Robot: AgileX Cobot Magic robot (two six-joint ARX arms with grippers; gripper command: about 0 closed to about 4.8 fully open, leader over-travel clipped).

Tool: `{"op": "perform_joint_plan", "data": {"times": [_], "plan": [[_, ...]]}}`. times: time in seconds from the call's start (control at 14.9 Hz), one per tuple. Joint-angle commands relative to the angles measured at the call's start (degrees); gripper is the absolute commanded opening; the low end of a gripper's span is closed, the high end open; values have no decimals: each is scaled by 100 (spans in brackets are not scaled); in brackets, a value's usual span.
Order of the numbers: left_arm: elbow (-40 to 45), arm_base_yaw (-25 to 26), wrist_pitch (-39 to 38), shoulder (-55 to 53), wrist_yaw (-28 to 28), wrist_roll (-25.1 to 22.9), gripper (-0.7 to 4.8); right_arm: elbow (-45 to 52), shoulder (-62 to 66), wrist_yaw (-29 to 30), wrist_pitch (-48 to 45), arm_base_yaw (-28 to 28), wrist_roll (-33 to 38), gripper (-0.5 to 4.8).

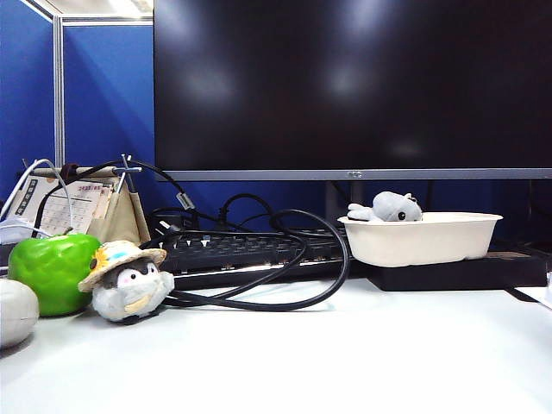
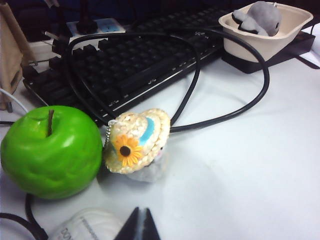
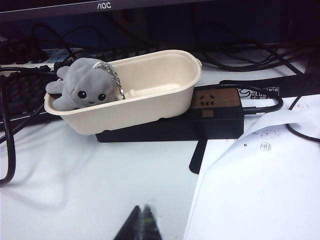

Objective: Identity fluffy octopus among items on the table, put them into the paper lunch box.

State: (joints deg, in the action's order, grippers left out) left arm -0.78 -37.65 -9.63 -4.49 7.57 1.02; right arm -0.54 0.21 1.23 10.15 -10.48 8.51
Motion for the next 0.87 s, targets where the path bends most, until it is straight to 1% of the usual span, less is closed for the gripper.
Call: {"op": "perform_joint_plan", "data": {"times": [0.07, 0.2, 0.34, 0.4, 0.47, 0.54, 0.61, 0.74, 0.87], "plan": [[35, 195, -13, 50, -31, -13, -5, 11, -13, 2, 11, 63, -13, -6], [33, 748, -13, 55, -31, -13, -6, 11, -13, 0, 11, 376, -13, -6], [33, 1390, -15, 55, -28, -13, -5, 11, -11, 0, 11, 807, -13, -6], [35, 1923, -24, 92, -28, -13, -6, 11, -11, -2, 11, 1106, -13, -6], [35, 2570, -17, 227, -31, -13, -6, 11, -13, -2, 11, 1467, -13, -6], [35, 2983, -20, 378, -28, -13, -6, 11, -13, -4, 9, 1644, -13, -6], [35, 3532, 98, 437, -22, -13, -5, 11, -13, -4, 11, 1884, -13, -6], [35, 4127, 81, 435, 17, -13, -5, 11, -13, -9, 9, 2059, -13, -6], [35, 4395, 48, 435, 17, -13, -5, 11, -13, 11, 11, 2041, -13, -6]]}}
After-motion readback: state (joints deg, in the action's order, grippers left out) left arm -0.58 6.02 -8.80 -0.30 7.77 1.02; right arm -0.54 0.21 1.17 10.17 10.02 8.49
